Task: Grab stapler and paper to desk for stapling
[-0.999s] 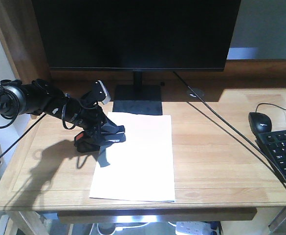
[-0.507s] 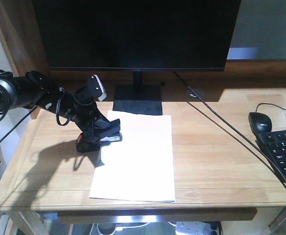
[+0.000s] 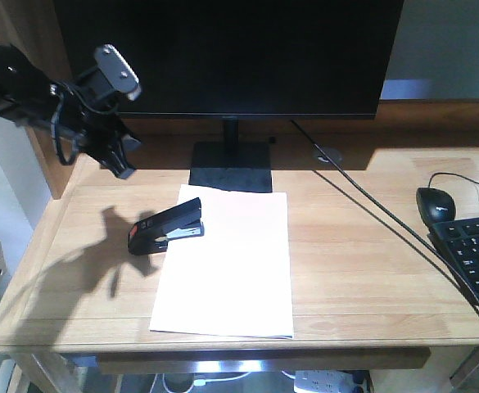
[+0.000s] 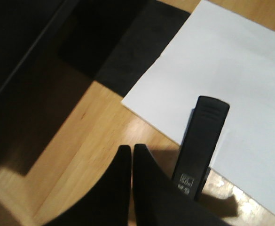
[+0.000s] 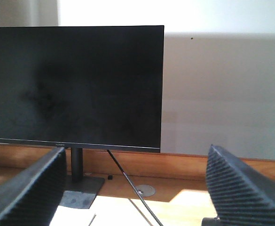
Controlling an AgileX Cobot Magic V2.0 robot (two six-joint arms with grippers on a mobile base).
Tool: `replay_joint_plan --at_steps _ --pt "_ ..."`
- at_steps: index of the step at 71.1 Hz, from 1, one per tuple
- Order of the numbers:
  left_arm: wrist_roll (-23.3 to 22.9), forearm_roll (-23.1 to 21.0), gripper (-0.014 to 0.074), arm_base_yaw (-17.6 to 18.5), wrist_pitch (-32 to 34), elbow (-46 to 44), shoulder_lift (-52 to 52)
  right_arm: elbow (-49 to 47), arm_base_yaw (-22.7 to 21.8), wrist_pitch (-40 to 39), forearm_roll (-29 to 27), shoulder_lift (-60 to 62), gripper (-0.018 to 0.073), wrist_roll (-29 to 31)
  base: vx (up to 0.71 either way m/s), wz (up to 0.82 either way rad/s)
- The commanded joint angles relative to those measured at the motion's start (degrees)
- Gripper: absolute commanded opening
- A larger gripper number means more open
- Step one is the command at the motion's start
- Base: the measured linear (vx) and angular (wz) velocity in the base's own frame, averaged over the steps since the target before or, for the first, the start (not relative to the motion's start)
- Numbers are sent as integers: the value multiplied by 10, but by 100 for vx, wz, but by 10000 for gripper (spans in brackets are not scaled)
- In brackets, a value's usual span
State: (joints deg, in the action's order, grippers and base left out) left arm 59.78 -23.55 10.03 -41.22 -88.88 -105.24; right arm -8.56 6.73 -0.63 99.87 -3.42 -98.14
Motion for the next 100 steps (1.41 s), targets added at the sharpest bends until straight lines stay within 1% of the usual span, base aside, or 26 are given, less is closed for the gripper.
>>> replay_joint_plan --at_steps 1,7,8,10,14,15,17,22,25,31,36,41,62,68,79,100 --pt "-114 79 -6 1 8 -11 66 -16 -2 12 33 -5 580 4 0 0" --pt "-217 147 -6 1 3 -11 95 -16 -2 12 33 -5 580 4 0 0" --pt "-245 156 -6 1 3 -11 99 -16 -2 12 33 -5 580 4 0 0" --pt "-282 177 -6 1 2 -11 110 -16 -2 12 33 -5 580 4 0 0" --pt "-357 210 -6 1 -2 -11 127 -16 -2 12 33 -5 580 4 0 0" --pt "-386 218 -6 1 -4 -11 132 -16 -2 12 33 -5 580 4 0 0" --pt "-424 235 -6 1 -11 -11 142 -16 -2 12 33 -5 580 4 0 0" --pt "-503 275 -6 1 -17 -11 159 -16 -2 12 33 -5 580 4 0 0" --pt "-535 299 -6 1 -19 -11 172 -16 -2 12 33 -5 580 4 0 0" --pt "-610 327 -6 1 -23 -11 196 -16 -2 12 33 -5 580 4 0 0" --pt "-664 339 -6 1 -24 -11 214 -16 -2 12 33 -5 580 4 0 0" --pt "-702 347 -6 1 -32 -11 233 -16 -2 12 33 -5 580 4 0 0" --pt "-703 344 -6 1 -28 -9 313 -16 -2 12 33 -5 580 4 0 0" --pt "-703 344 -6 1 -6 11 339 -16 -2 12 33 -5 580 4 0 0" --pt "-703 344 -6 1 72 99 398 -16 -2 12 33 -5 580 4 0 0" --pt "-703 339 -6 1 167 321 541 -16 -2 12 33 -5 580 4 0 0"
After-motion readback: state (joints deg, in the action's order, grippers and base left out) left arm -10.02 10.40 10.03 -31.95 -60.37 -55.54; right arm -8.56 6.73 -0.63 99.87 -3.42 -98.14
